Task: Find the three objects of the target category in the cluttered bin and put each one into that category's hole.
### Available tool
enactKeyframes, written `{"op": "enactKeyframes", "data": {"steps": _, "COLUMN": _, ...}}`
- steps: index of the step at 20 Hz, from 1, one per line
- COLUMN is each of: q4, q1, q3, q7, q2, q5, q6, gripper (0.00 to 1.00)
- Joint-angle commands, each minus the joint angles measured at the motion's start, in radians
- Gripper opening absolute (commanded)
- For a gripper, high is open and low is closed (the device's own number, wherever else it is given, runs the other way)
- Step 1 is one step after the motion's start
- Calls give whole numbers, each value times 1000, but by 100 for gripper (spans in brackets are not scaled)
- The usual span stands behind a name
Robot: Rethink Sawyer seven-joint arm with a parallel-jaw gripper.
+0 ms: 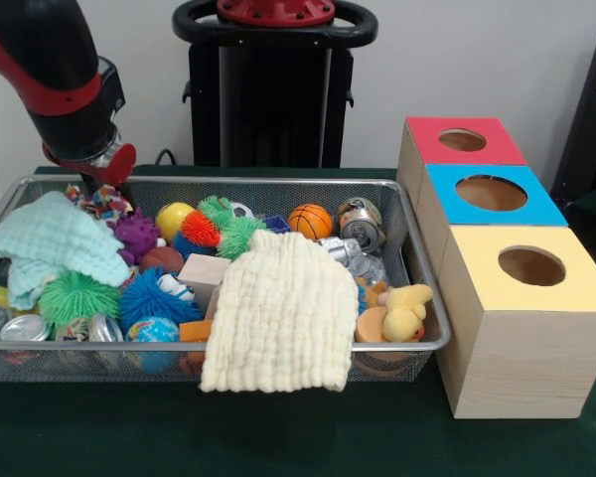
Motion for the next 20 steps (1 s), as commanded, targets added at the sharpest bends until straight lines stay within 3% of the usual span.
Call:
{"op": "enactKeyframes", "data": {"steps": 1, "q4": -29, "q1": -14, "q3": 52, "q7": -67, "q2": 32, "q5": 14, "q6": -92, "gripper": 100}}
{"op": "enactKeyframes", "data": {"steps": 6, "q4": -15, "q1": 2, "q3": 38, "q7": -22, "q2": -1, "q5": 53, "q6": -41, "gripper": 100}}
{"op": "enactKeyframes", "data": {"steps": 20, "q4": 7, "q1": 23, "q3": 12, "q7": -9, "q2": -94, "q5": 123, "q6": 45, "gripper": 100}}
